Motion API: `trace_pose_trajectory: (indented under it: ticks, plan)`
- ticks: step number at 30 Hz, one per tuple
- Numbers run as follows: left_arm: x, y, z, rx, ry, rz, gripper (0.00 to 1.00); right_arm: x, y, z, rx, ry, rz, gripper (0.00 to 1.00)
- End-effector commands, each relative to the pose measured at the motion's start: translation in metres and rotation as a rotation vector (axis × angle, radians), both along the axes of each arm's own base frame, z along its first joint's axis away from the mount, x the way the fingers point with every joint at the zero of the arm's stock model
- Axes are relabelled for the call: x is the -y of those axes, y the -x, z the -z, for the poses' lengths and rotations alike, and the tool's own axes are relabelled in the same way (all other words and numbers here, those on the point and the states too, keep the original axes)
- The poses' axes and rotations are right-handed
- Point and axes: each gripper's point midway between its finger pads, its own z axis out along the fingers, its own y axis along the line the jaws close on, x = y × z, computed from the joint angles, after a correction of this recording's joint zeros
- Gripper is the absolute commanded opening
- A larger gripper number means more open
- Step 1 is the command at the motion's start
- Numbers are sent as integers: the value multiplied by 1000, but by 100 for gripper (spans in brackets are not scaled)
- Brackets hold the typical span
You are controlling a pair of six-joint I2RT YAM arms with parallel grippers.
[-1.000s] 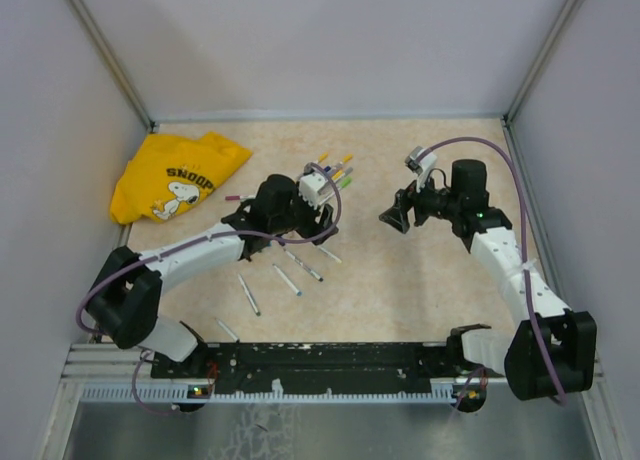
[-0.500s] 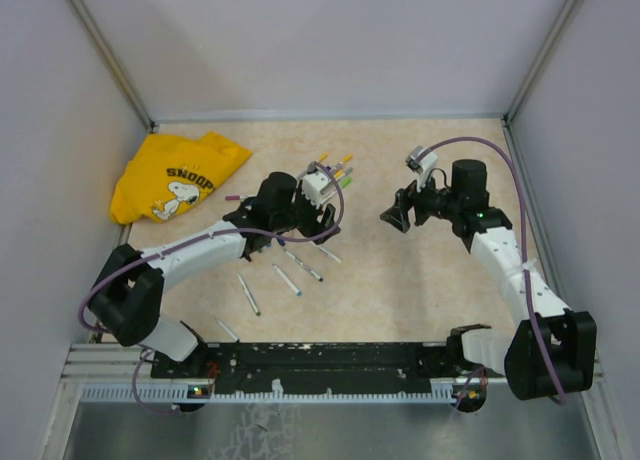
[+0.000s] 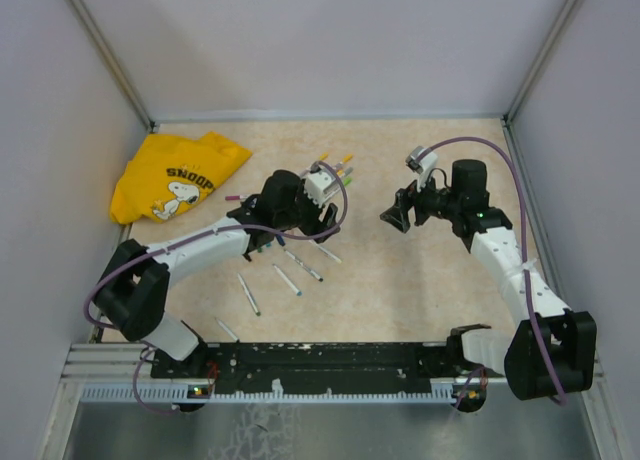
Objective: Open the pen caps
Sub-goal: Move the pen to the center of the board.
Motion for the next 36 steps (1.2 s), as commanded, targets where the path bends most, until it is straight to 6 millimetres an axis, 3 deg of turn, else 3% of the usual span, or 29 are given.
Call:
trace_pose_trajectory:
  ticks: [1, 36]
  plan:
    - [-1, -8, -13, 39, -4, -1, 75, 2, -10, -28, 91, -7, 5, 73]
    - [1, -26, -2, 22, -81, 10, 76, 2, -9, -29, 88, -17, 0, 73]
